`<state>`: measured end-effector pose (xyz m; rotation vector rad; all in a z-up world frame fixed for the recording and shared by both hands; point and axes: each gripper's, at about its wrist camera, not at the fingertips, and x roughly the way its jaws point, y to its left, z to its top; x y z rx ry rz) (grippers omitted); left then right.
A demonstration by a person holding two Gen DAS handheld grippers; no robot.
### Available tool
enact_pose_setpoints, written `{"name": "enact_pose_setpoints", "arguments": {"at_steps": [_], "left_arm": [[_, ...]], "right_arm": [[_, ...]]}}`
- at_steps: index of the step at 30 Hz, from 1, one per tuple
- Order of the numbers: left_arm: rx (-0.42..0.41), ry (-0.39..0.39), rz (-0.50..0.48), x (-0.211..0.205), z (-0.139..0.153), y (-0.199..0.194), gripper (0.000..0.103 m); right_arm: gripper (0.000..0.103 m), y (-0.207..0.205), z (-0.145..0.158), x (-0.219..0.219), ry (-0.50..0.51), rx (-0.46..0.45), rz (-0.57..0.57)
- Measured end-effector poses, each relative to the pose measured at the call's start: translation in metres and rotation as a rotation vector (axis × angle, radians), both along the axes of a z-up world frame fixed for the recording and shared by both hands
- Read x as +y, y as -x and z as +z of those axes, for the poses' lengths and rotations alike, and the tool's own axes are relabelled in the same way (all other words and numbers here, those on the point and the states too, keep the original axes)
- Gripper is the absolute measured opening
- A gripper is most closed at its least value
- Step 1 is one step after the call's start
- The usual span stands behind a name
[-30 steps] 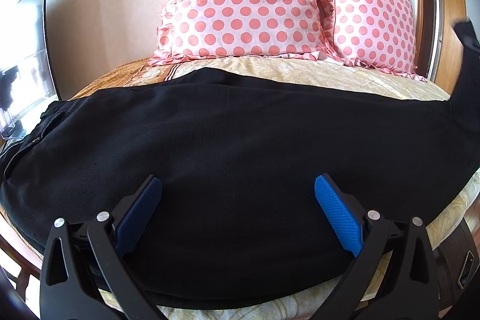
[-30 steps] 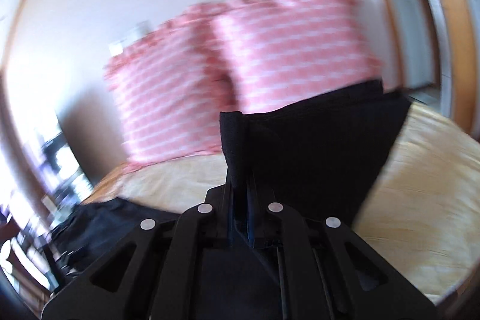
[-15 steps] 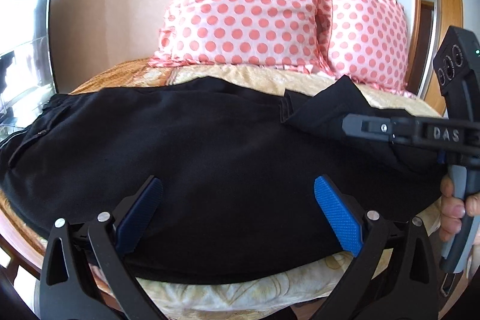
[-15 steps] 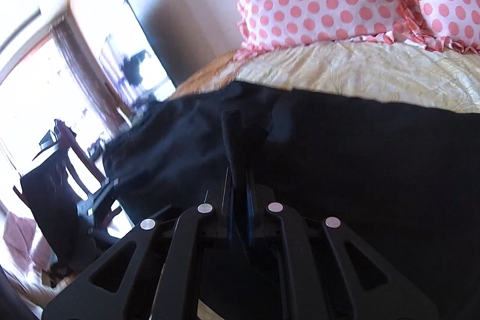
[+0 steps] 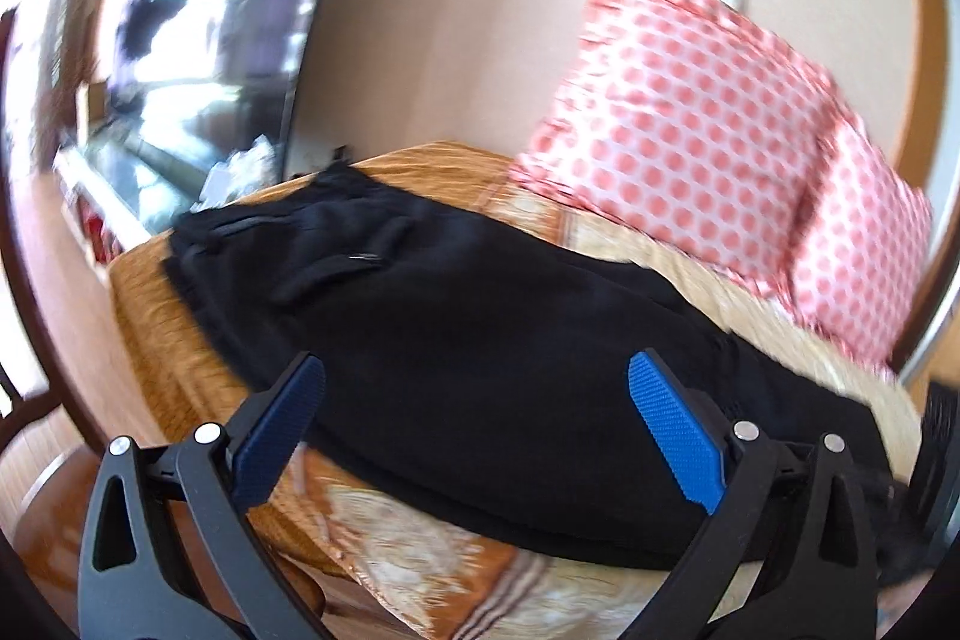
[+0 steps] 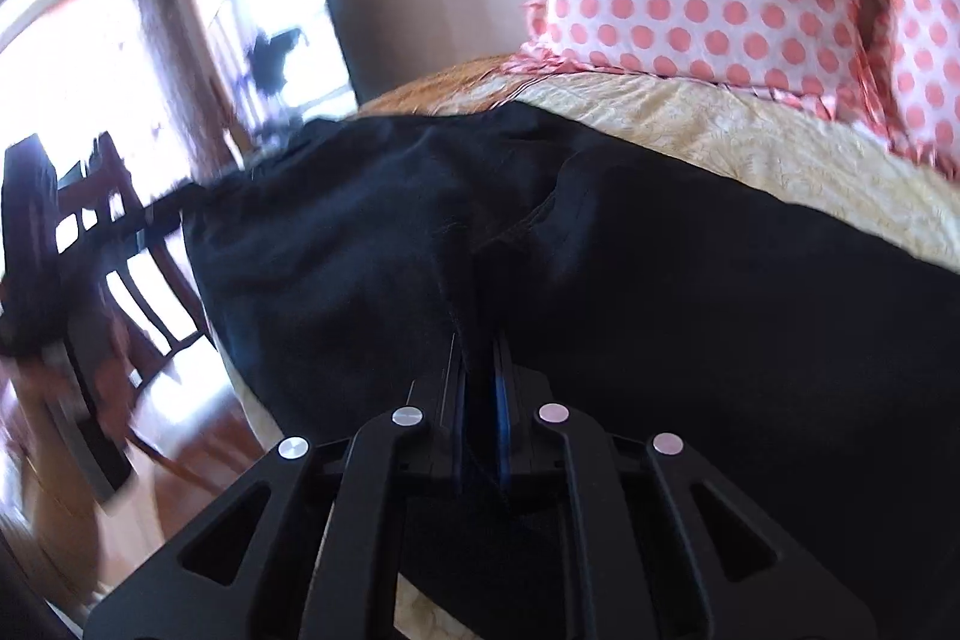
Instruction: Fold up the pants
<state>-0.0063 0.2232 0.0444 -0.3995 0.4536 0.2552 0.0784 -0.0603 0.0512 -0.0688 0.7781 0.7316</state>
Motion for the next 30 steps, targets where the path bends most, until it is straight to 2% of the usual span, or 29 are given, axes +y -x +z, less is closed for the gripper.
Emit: {"name": "enact_pose_setpoints", "arguments": {"at_steps": [1, 2, 4, 6, 8, 10, 12, 13, 16, 17, 20, 22, 27, 30], "left_arm": [[0.0, 0.037, 0.029, 0.012, -0.001, 0.003, 0.101], [0.0, 0.063, 0.05, 0.021, -0.002, 0.004, 0.101], [0.002, 0.124, 0.104, 0.042, -0.006, 0.011, 0.101], [0.002, 0.14, 0.138, 0.053, -0.008, 0.016, 0.101], [0.005, 0.134, 0.159, 0.061, -0.007, 0.019, 0.101], [0.015, 0.13, 0.171, 0.067, -0.007, 0.019, 0.101], [0.024, 0.137, 0.171, 0.072, -0.007, 0.018, 0.101], [0.031, 0.146, 0.166, 0.075, -0.008, 0.016, 0.101], [0.05, 0.21, 0.147, 0.09, -0.011, 0.011, 0.101], [0.054, 0.234, 0.142, 0.095, -0.013, 0.009, 0.101], [0.064, 0.376, 0.116, 0.117, -0.021, 0.001, 0.101], [0.068, 0.438, 0.125, 0.127, -0.023, -0.002, 0.101], [0.041, 0.522, 0.121, 0.139, -0.02, 0.0, 0.098], [0.044, 0.509, 0.1, 0.137, -0.015, -0.003, 0.098]], "right_arm": [[0.024, 0.006, 0.002, 0.001, 0.006, -0.012, 0.025], [0.035, 0.01, 0.004, 0.002, -0.012, -0.003, 0.052], [0.035, 0.015, 0.014, -0.004, -0.102, 0.015, 0.083], [0.035, 0.015, 0.025, -0.01, -0.135, -0.029, 0.044], [0.035, 0.01, 0.031, -0.009, -0.088, -0.097, -0.01], [0.035, -0.001, 0.026, 0.0, 0.029, -0.14, -0.067], [0.035, -0.01, 0.014, 0.01, 0.109, -0.112, -0.065], [0.035, -0.013, 0.005, 0.016, 0.139, -0.064, -0.038], [0.035, -0.006, 0.0, 0.014, 0.135, -0.091, -0.041], [0.035, -0.008, 0.0, 0.011, 0.118, -0.073, -0.041], [0.037, -0.016, -0.004, 0.0, 0.047, -0.014, -0.052], [0.037, -0.013, -0.004, -0.001, 0.045, -0.023, -0.048], [0.038, -0.013, -0.003, 0.0, 0.045, -0.034, -0.048], [0.038, -0.014, -0.004, 0.0, 0.038, -0.031, -0.05]]}}
